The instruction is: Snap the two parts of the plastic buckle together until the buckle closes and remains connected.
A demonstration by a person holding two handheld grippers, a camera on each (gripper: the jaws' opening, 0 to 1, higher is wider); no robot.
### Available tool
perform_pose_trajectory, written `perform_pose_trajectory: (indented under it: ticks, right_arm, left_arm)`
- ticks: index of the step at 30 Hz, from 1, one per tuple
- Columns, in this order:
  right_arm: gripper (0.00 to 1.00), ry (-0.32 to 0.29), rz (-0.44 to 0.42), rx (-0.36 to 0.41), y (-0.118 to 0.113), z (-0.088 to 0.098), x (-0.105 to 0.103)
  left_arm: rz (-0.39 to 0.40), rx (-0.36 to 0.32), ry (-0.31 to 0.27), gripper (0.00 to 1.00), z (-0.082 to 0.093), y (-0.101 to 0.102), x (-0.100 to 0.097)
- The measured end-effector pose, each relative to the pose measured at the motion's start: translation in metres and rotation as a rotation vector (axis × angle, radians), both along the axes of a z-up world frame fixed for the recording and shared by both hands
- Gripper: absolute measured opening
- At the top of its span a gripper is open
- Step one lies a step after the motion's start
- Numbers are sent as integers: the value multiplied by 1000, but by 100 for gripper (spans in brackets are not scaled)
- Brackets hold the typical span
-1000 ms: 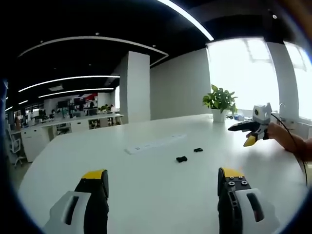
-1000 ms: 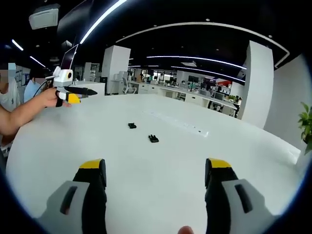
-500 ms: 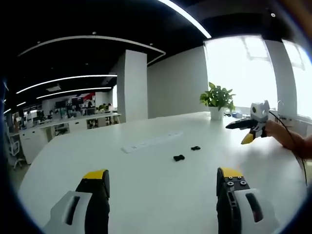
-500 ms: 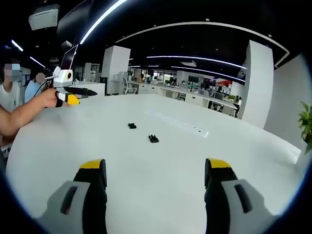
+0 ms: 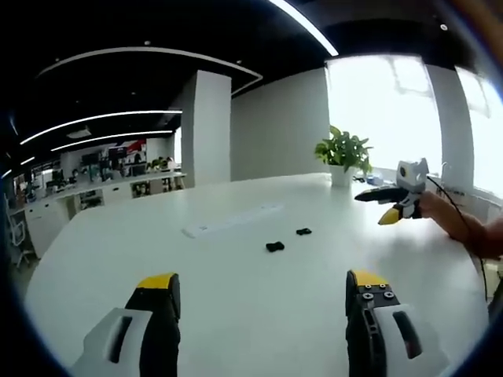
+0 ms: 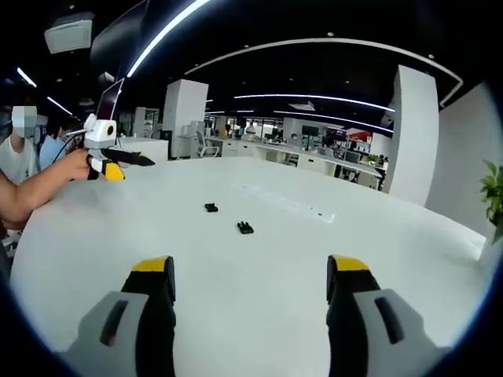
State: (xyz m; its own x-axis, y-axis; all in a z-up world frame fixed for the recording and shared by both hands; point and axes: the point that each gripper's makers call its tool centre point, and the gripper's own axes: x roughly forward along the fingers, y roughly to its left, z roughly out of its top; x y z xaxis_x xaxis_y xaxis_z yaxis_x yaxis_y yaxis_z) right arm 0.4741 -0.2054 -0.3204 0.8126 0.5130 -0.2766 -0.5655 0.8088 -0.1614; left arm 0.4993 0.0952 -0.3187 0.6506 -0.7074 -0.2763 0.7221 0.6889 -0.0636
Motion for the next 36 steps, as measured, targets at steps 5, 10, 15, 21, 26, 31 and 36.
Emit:
perform_pose_trajectory:
  ticks: [5,10,15,21,26,31,36]
  right_arm:
    - [78,9,2,9,0,-2,1]
    - [75,30,8,41,2,-4,1]
    - [73,33,5,32,7,-4,-1]
    - [72,26,0,28,5,-1,-2]
    - [71,49,18,36,12,-5,2]
    - [70,60,23,15,17,-8,10]
    - [68,63,20,14,19,-7,14]
  left_arm:
    - [-6,16,8,87,-6,-3,-1]
    - [3,32,-2,86,-6,-7,1]
    - [9,98,5,85,-18,-9,2]
    - [-2,128,32,82,-23,-19,2]
    - [-25,124,21,82,-15,-31,4]
    - [-39,90,44,80,-12,-38,11]
    - [-60,118,36,78,-15,-49,16]
